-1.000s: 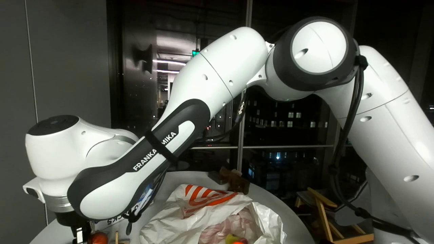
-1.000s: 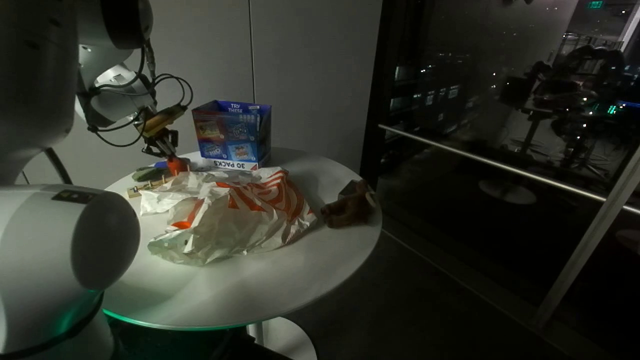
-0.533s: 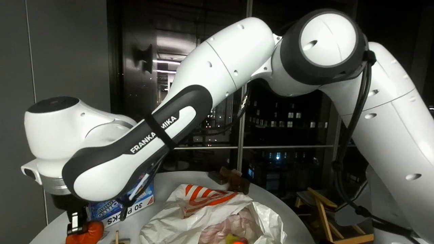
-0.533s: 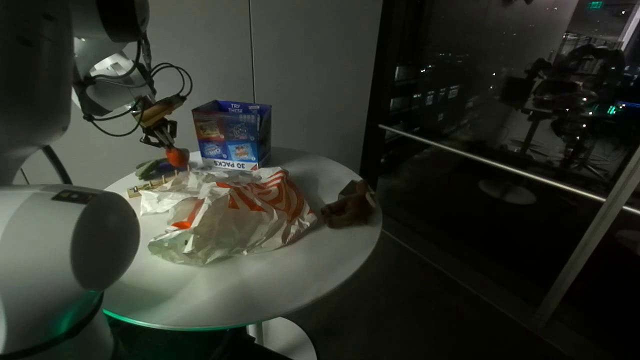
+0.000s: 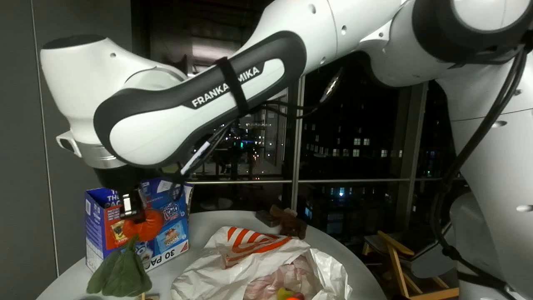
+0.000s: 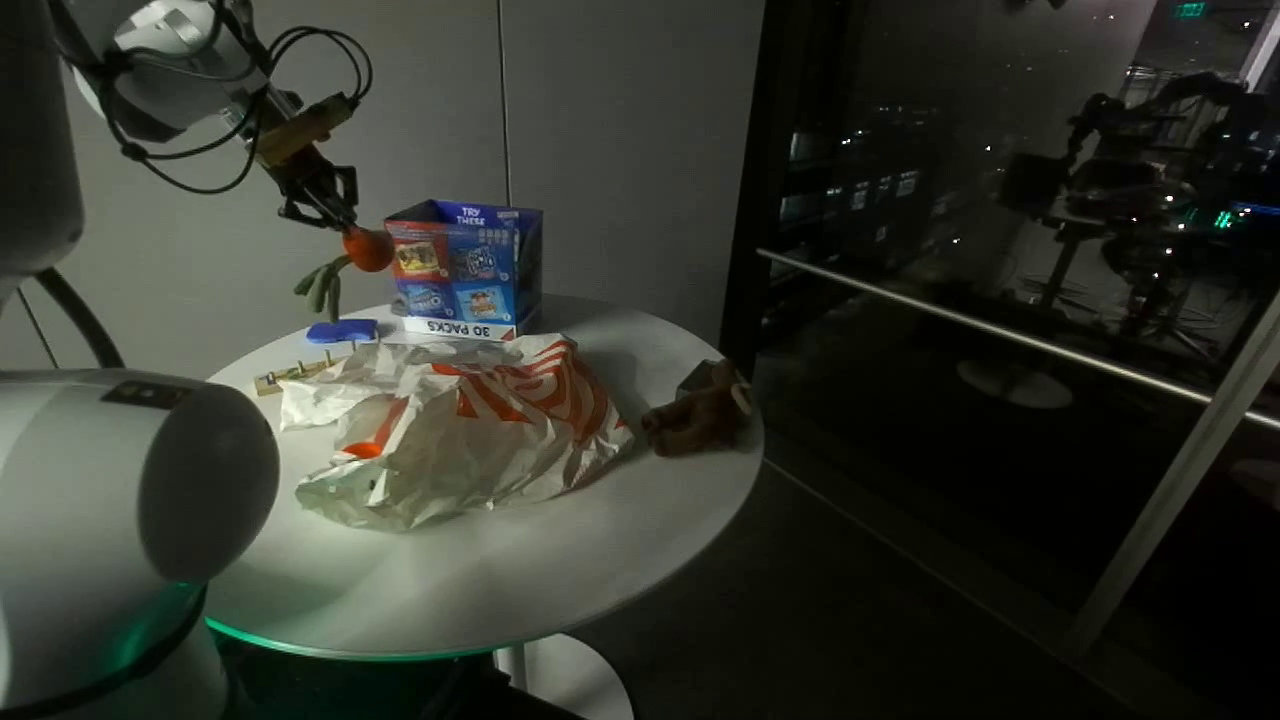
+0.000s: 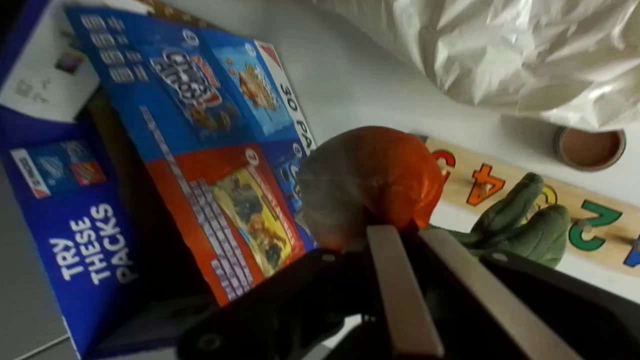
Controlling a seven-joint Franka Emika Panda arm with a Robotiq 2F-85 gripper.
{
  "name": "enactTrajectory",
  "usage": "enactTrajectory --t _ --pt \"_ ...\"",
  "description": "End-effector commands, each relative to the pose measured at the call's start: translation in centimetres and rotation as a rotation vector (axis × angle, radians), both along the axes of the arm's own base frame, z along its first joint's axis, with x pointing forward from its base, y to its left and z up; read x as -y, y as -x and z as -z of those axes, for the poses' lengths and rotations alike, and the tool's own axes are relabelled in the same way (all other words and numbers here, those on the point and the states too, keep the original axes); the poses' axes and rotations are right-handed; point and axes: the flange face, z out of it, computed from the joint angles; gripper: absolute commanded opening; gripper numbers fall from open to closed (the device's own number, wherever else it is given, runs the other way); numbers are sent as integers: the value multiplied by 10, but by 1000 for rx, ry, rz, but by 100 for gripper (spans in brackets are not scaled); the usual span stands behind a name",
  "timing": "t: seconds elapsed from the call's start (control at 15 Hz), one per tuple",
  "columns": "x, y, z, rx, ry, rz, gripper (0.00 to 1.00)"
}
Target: Lift the two small yellow containers with the purple and orange lid and the peach plush toy from the table and put them in the plastic
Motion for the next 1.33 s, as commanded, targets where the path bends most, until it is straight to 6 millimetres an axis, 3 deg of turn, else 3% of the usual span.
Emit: enactTrajectory --t 0.0,0.27,0.47,0.8,1.27 --pt "44 31 -28 22 115 78 8" --pt "84 65 -38 0 198 178 8" --pt "110 101 -31 -33 241 230 8" --pt "126 138 -25 -139 233 259 7" --pt "134 161 -27 -259 164 273 8"
